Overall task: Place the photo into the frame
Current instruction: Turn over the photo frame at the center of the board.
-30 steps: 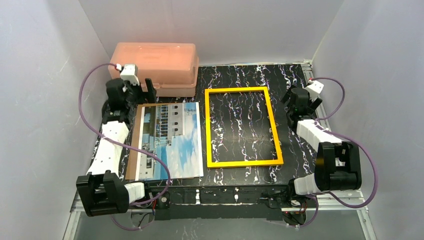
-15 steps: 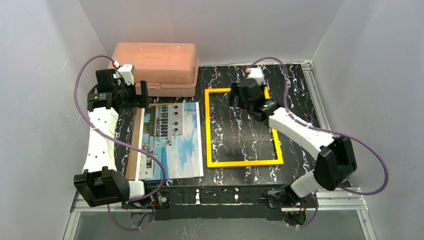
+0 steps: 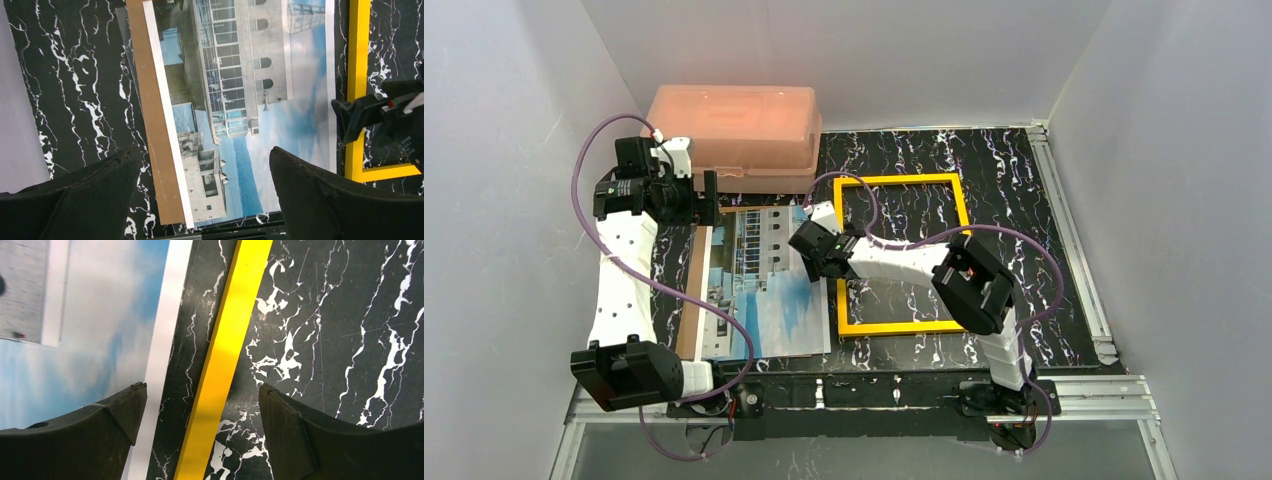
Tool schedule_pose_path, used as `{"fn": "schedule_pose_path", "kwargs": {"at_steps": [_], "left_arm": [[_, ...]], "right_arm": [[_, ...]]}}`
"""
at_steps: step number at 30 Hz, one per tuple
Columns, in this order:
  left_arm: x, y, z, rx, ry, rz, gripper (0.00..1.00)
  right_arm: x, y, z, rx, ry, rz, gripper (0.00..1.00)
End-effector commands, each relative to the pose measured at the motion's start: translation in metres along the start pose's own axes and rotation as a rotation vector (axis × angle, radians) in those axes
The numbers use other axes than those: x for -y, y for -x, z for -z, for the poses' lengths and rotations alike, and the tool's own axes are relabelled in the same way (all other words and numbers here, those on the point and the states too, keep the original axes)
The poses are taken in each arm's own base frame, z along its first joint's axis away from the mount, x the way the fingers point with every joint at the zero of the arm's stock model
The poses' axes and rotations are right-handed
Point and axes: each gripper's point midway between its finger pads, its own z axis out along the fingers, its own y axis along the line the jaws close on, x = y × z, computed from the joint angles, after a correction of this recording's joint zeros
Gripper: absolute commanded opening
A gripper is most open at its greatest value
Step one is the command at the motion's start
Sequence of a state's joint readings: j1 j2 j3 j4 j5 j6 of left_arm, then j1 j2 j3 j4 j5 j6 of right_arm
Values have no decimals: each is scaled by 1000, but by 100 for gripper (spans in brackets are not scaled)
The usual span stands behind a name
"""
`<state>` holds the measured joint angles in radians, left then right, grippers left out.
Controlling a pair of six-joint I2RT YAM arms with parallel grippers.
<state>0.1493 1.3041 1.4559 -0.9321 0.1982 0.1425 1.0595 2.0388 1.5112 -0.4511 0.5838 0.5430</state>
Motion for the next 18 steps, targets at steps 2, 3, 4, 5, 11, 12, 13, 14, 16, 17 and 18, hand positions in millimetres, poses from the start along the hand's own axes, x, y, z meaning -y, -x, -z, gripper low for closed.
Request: {"fn": "schedule_pose_path", "kwargs": {"at_steps": [2,3,4,5,11,12,13,14,16,17,18], "left_arm": [[7,-12,5,-53,-40,13,98],[8,-12,5,-54,-48,12,98],[10,-12,5,-57,-57,14,98],[11,-13,4,-61,-66,16,98],[19,-15,5,-85,-112,28,98],[21,-16,5,-89,-121,31,98],[23,-16,6,-94,-130,34,98],[25,-16,7,-96,-140,36,98],[29,-16,9,-104,-162,40,98],[30,-16,9,-108,-168,41,98],[31,-16,10,-109,-175,42,98]], "right_arm": [[5,11,-3,13,-37,-60,86],[5,8,-5,7,-43,-57,85],[7,5,-7,3,-48,-59,83],[7,1,-8,-2,-50,-59,82],[7,-20,-20,-26,-36,-67,72],[7,-24,-22,-34,-39,-66,69],[6,-27,-24,-42,-38,-65,66],[6,-30,-25,-48,-37,-65,64],[4,-33,-27,-52,-30,-75,57],[4,-33,-27,-52,-28,-81,53],[4,-32,-26,-49,-26,-87,48]]}}
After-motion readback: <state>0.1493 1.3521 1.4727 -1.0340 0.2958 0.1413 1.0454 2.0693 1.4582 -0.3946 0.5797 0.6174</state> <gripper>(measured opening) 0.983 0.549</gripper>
